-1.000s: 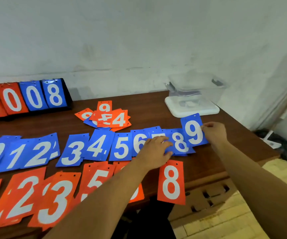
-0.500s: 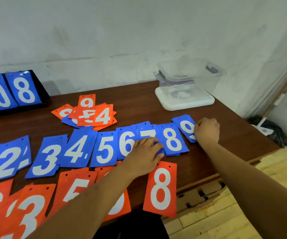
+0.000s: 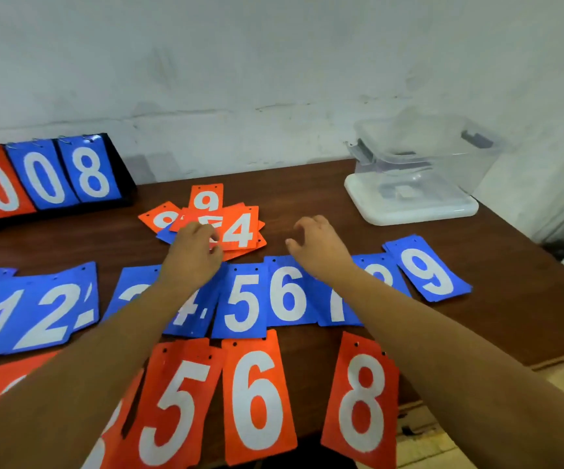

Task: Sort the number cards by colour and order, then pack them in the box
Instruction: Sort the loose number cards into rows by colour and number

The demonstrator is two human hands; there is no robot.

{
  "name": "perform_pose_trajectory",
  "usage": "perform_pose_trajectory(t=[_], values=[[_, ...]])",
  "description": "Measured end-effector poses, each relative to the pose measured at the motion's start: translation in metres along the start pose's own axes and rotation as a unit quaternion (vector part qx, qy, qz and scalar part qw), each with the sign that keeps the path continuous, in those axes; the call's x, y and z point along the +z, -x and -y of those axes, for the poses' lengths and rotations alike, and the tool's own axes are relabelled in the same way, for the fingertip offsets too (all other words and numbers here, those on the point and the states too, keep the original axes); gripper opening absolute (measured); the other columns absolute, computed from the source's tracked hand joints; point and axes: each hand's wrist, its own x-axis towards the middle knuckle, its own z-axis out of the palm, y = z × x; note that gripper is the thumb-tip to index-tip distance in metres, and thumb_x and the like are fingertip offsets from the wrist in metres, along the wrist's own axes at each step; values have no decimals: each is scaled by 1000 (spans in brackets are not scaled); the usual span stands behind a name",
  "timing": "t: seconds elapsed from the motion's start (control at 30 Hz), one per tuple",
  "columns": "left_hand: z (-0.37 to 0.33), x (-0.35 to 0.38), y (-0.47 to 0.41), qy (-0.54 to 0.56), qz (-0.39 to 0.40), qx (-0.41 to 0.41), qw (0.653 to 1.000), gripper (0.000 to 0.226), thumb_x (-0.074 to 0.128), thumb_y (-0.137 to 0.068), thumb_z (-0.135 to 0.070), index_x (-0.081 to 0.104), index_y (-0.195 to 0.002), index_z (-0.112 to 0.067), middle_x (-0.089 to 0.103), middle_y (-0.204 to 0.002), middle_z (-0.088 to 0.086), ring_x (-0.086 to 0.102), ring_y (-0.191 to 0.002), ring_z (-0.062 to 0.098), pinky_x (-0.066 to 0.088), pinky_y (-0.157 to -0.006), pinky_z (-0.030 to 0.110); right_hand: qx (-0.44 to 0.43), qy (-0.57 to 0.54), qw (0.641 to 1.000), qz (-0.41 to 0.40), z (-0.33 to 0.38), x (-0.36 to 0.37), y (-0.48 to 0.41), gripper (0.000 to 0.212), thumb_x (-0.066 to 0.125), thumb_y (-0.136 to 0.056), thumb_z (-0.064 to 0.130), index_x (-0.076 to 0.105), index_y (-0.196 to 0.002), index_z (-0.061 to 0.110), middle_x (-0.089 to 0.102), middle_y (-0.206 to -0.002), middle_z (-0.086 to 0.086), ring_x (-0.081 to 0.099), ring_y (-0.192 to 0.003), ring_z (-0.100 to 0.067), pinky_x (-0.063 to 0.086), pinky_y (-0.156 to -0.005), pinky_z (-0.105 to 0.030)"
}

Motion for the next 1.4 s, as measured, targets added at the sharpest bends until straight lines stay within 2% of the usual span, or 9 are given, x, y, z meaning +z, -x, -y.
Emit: perform_pose_trajectory(t=[0.17, 0.43, 0.77, 0.87, 0.97, 1.03, 1.13, 1.23, 1.4], values=[[51, -9, -24, -57, -20, -104, 993, 32, 57, -92, -21, 59, -119, -2, 51, -126, 19, 47, -117, 37, 42, -97, 47, 55, 15, 997, 57, 40, 35, -44, 24, 56, -93, 32, 54, -104, 11, 60, -112, -12, 59, -92, -22, 51, -75, -34], [83, 4, -52, -76, 59, -111, 989, 41, 44, -100, -36, 51, -136, -19, 44, -142, 11, 42, -130, 33, 36, -107, 51, 127, 88, 987, 48, 61, 77, -78, 76, 59, -82, 66, 46, -131, 9, 48, -132, -15, 48, -122, -33, 41, -100, -44], [90, -4, -61, -38, 23, -96, 994, 36, 49, -98, -36, 57, -129, -21, 46, -140, 7, 40, -130, 29, 35, -108, 48, 192, -281, 938, -59, 41, 44, -97, 11, 60, -93, 20, 64, -85, 12, 69, -88, -4, 67, -86, -19, 55, -68, -35], [65, -17, -55, 103, -90, -98, 986, 31, 47, -100, -35, 66, -115, -15, 60, -123, 3, 55, -114, 18, 45, -92, 25, 176, -402, 898, -40, 59, 30, -92, 11, 62, -93, 18, 67, -91, 8, 70, -86, -5, 61, -66, -10, 44, -49, -21], [40, -30, -54, 449, 11, -220, 866, 43, 59, -90, -52, 66, -111, -15, 73, -103, 1, 71, -91, 17, 55, -79, 28, 170, -422, 890, 36, 83, 33, -84, 14, 63, -93, 20, 68, -98, 7, 73, -93, -9, 64, -67, -14, 45, -44, -20], [39, -32, -52, 469, 88, -217, 852, 59, 72, -77, -53, 64, -122, -16, 72, -111, 3, 71, -97, 23, 57, -87, 42, 172, -408, 894, 76, 95, 41, -82, 16, 64, -93, 23, 69, -97, 9, 74, -94, -9, 67, -74, -18, 52, -55, -27], [51, -34, -49, 433, 50, -221, 873, 49, 75, -81, -33, 62, -126, -18, 70, -118, 4, 70, -101, 24, 57, -90, 46, 160, -377, 909, 78, 103, 54, -85, 31, 56, -96, 35, 70, -95, 7, 74, -89, -7, 68, -74, -20, 58, -72, -34], [73, -40, -44, 431, 2, -254, 866, 44, 70, -88, -27, 59, -130, -19, 67, -122, 1, 67, -105, 23, 55, -92, 47, 49, -113, 992, 24, 93, 67, -95, 37, 54, -96, 39, 65, -110, 6, 67, -109, -11, 63, -94, -24, 53, -81, -36], [102, -45, -32, 426, -6, -279, 861, 34, 68, -90, -26, 62, -122, -21, 69, -116, 1, 69, -100, 22, 57, -89, 47, 43, 136, 985, 95, 82, 82, -111, 81, 65, -81, 60, 38, -142, 15, 40, -144, -13, 36, -134, -34, 34, -108, -48]])
